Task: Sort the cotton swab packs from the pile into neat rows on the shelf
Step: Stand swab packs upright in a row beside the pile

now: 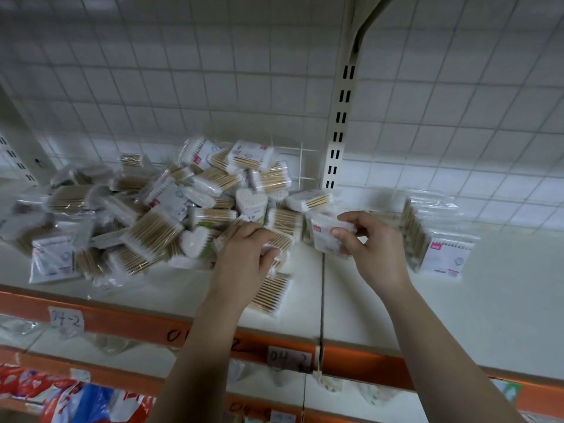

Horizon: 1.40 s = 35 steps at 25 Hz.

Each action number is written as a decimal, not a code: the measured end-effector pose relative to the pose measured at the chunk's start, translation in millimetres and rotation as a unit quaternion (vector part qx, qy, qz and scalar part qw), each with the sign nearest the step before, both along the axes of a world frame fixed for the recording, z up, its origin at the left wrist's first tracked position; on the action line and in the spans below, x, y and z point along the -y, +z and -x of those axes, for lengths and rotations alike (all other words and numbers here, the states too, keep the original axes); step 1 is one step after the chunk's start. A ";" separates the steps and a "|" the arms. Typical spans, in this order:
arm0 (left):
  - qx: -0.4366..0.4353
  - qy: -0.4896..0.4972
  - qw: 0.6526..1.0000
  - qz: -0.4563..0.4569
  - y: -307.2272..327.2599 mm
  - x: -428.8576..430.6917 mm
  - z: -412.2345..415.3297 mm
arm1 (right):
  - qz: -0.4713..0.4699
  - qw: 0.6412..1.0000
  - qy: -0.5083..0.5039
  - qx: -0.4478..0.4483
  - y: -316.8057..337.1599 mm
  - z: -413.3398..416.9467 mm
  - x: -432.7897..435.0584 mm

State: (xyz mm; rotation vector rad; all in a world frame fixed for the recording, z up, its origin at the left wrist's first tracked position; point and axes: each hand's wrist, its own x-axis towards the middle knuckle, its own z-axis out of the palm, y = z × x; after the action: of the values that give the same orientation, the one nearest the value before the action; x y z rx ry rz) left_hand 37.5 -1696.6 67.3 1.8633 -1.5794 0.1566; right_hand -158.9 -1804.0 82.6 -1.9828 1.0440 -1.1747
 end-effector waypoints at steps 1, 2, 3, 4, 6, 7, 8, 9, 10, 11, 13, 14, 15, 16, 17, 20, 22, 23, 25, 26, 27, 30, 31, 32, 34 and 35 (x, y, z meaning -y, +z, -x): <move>0.000 -0.003 1.000 0.005 0.2 1.3 -0.2 | -0.001 1.000 -0.003 -0.003 -1.4 2.6 0.4; -0.003 -0.007 1.000 0.013 1.1 2.1 -0.4 | -0.002 1.000 -0.006 -0.005 -2.8 4.5 0.6; -0.008 -0.011 1.000 0.024 2.2 2.7 -0.9 | -0.003 1.000 -0.008 -0.008 -3.8 6.0 0.7; -0.014 -0.014 0.999 0.036 3.7 3.4 -1.2 | -0.006 1.000 -0.010 -0.009 -4.4 7.0 0.8; -0.022 -0.019 0.998 0.048 7.4 4.7 -1.3 | -0.010 1.000 -0.015 -0.017 -5.8 7.8 1.2; -0.023 -0.020 0.998 0.046 9.4 5.1 -1.1 | -0.009 1.000 -0.018 -0.022 -6.7 8.1 1.3; -0.024 -0.023 0.999 0.040 11.1 6.0 -0.7 | -0.008 0.999 -0.019 -0.025 -7.7 8.5 1.6; -0.027 -0.026 0.999 0.033 12.6 7.1 -0.5 | -0.007 0.999 -0.020 -0.028 -8.4 8.9 1.9; -0.029 -0.028 0.999 0.027 13.7 8.2 -0.4 | -0.006 0.999 -0.021 -0.030 -9.2 9.4 2.3; -0.030 -0.029 0.999 0.023 14.3 9.7 -0.6 | -0.005 0.999 -0.021 -0.033 -9.5 9.8 2.2; -0.025 -0.026 0.999 0.023 15.0 13.0 -1.6 | -0.003 0.999 -0.021 -0.036 -9.4 9.9 3.0; -0.022 -0.024 0.999 0.026 14.8 15.0 -2.5 | -0.002 0.999 -0.020 -0.038 -9.3 9.6 3.7; -0.019 -0.024 0.999 0.029 14.1 16.8 -3.3 | -0.002 0.999 -0.018 -0.041 -9.4 9.4 4.5; -0.016 -0.026 0.999 0.028 13.0 18.7 -3.8 | -0.002 0.999 -0.018 -0.045 -9.1 9.3 5.1; -0.012 -0.029 0.999 0.026 11.4 20.5 -3.9 | -0.004 0.999 -0.019 -0.048 -9.1 9.4 5.7; -0.008 -0.029 0.999 0.025 6.1 23.9 -2.1 | -0.012 0.998 -0.025 -0.058 -9.0 10.7 5.7; -0.005 -0.025 0.999 0.025 5.0 26.2 -1.0 | -0.010 0.997 -0.028 -0.064 -8.2 12.3 5.0; 0.000 -0.023 1.000 0.020 5.3 27.2 -0.5 | -0.007 0.997 -0.030 -0.067 -7.4 13.3 4.4; 0.011 -0.020 1.000 0.013 6.8 28.4 0.4 | -0.003 0.997 -0.034 -0.070 -6.1 15.8 3.6; 0.014 -0.019 1.000 0.015 7.8 28.7 1.2 | -0.003 0.997 -0.037 -0.070 -5.8 17.9 3.4; 0.017 -0.018 0.999 0.021 8.6 28.9 2.3 | -0.004 0.997 -0.039 -0.069 -5.6 20.2 3.2; 0.031 -0.011 0.999 0.040 13.3 29.9 11.0 | -0.010 0.997 -0.038 -0.061 -6.3 30.7 4.4; 0.039 -0.010 0.998 0.044 15.4 30.8 15.9 | -0.011 0.998 -0.037 -0.058 -6.4 35.5 5.1; 0.046 -0.011 0.998 0.048 17.3 32.2 21.2 | -0.010 0.998 -0.036 -0.055 -6.4 40.9 6.1; 0.057 -0.017 0.997 0.050 20.4 36.1 34.1 | -0.005 0.998 -0.039 -0.050 -5.1 53.3 6.2; 0.063 -0.019 0.997 0.051 21.2 38.0 40.8 | -0.003 0.998 -0.041 -0.046 -4.1 59.2 5.5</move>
State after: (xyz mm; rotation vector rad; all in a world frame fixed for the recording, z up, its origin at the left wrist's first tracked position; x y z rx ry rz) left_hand -3.3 -1734.6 88.4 1.7736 -1.6576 0.3374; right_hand -218.1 -1809.4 78.6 -2.0222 1.1844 -1.1312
